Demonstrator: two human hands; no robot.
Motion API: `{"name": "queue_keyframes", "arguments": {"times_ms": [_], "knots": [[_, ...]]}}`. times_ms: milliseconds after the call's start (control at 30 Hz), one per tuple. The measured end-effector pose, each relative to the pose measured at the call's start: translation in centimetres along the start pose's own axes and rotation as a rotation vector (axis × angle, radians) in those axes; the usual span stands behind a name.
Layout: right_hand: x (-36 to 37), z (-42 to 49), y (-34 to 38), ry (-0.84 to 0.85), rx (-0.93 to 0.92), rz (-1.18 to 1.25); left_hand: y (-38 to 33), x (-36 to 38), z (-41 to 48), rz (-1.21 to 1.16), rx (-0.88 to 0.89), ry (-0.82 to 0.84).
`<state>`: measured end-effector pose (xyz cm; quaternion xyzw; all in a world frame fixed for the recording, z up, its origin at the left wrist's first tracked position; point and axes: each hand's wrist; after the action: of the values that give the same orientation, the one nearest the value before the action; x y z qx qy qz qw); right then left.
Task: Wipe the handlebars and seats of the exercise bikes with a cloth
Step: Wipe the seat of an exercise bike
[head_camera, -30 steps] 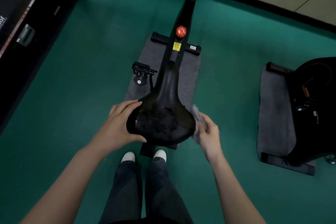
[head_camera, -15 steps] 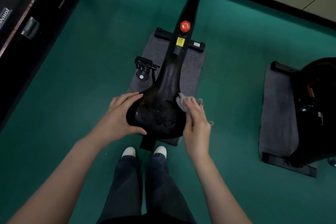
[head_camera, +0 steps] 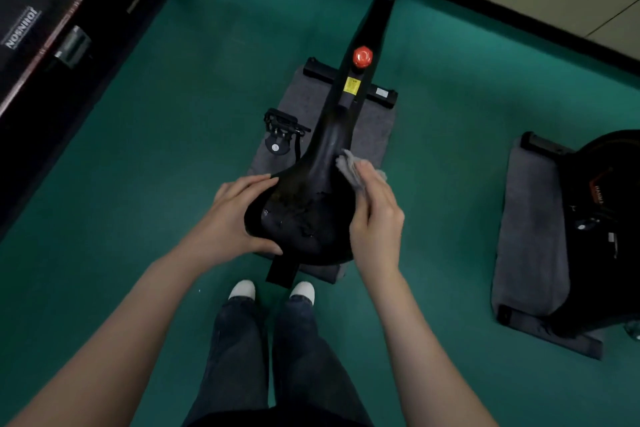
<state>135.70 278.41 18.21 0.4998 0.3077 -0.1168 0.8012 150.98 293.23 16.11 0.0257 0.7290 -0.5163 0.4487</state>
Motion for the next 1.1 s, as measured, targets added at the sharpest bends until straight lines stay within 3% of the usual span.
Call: {"name": "queue_keyframes", "arguments": {"times_ms": [100,267,500,667,800,933,1000,1100], "knots": [[1.6,0.0,0.6,0.097,-0.078,-0.043,-0.2,-0.1,0.0,-0.009,-0.009,0.004],[0.5,-4.7,0.8,0.261,-0.422,-0.015,0.1,0.1,-0.4,-0.020,-0.031,-0.018],[2.3,0.0,1.6,0.208,-0.335,0.022,0.8,0.5,-1.5,-0.062,-0.153,-0.063],[3.0,-2.6,2.4,0.470,-0.531,-0.003,2.3,0.3,-1.8,-0.096,-0.224,-0.075],[0.1,-3.5,1.0,0.592,-0.555,0.115,3.2,0.3,-2.1,-0.170,-0.198,-0.051],[1.3,-1.4,2.1,0.423,-0.363,0.112,3.6,0.4,-2.1,-0.212,-0.229,-0.054],[3.6,0.1,3.6,0.384,-0.358,0.052,3.9,0.4,-2.1,-0.227,-0.246,-0.046],[7.0,1.5,5.8,0.575,-0.482,-0.076,4.5,0.3,-2.4,-0.216,-0.258,-0.029]]}}
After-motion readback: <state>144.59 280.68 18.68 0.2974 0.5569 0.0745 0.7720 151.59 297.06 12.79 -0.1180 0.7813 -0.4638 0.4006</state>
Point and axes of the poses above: each hand's wrist, its own z-axis towards the middle knuckle, its own x-axis out of the palm, y = z × x, and after that the axes turned 14 degrees about -y, right-handed
